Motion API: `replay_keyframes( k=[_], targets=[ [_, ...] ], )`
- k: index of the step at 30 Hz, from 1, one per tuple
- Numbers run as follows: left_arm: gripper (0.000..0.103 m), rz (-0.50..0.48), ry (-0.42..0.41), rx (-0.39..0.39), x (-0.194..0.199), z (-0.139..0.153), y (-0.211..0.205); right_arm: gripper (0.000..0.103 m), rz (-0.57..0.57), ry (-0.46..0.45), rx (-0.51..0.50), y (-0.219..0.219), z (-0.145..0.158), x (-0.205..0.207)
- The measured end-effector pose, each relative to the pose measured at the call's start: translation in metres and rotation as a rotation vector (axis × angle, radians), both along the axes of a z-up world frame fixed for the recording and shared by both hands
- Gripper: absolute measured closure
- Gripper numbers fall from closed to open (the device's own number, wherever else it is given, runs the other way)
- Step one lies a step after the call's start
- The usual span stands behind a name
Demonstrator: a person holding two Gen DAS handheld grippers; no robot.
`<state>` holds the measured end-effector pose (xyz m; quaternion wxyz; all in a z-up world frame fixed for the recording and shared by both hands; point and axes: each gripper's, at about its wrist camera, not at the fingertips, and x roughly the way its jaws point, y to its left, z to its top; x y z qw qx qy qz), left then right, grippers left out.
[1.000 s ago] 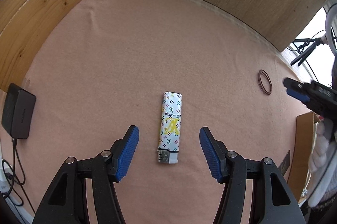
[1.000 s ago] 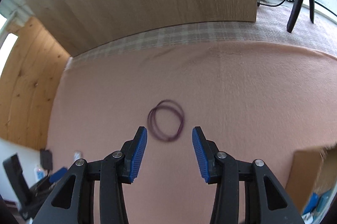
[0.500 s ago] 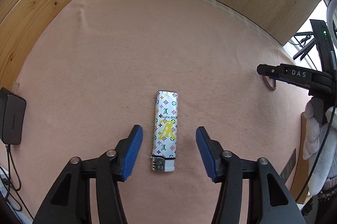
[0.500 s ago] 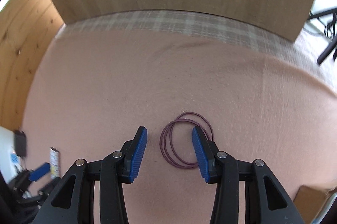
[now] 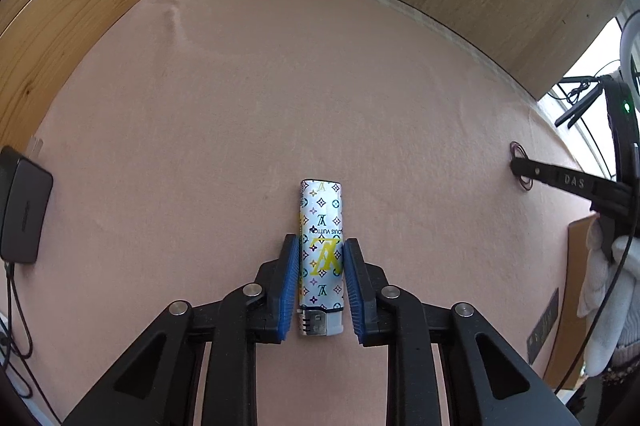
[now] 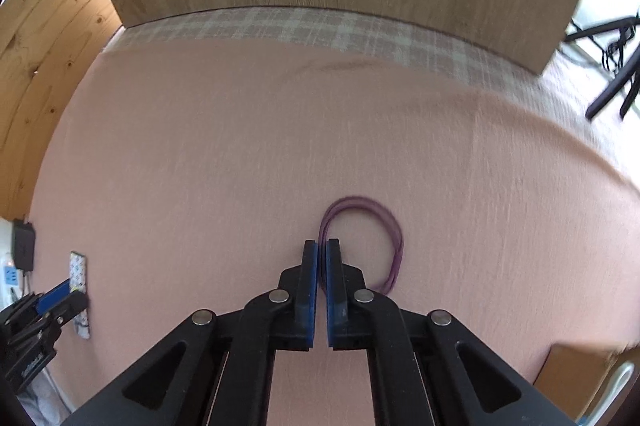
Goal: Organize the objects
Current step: 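Grasp the patterned lighter with the left gripper while the right gripper grasps the purple rubber band, then carry the lighter with the left tool while the right tool carries the rubber band into the box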
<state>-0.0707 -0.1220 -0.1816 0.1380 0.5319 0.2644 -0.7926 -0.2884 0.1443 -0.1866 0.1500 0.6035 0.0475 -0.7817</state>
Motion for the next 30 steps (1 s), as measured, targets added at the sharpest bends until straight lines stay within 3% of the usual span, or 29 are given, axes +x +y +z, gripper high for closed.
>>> replay_keyframes(
  k=[5,12,21,30],
  targets=[
    [0.079,-0.011,0.008,0.026,0.009,0.000,0.020,0.100,-0.042,-0.052,-0.129,0.026,-0.002,0.038],
    [0.079,-0.075,0.013,0.022,0.018,0.000,0.064,0.100,-0.102,-0.070,-0.226,0.045,-0.004,0.095],
    [0.079,-0.137,0.021,0.056,0.026,0.006,0.114,0.100,-0.094,0.027,-0.253,0.054,0.027,0.160],
    [0.079,-0.207,0.092,0.030,0.011,0.043,0.161,0.100,-0.133,0.127,-0.309,0.089,0.073,0.195]
  ],
)
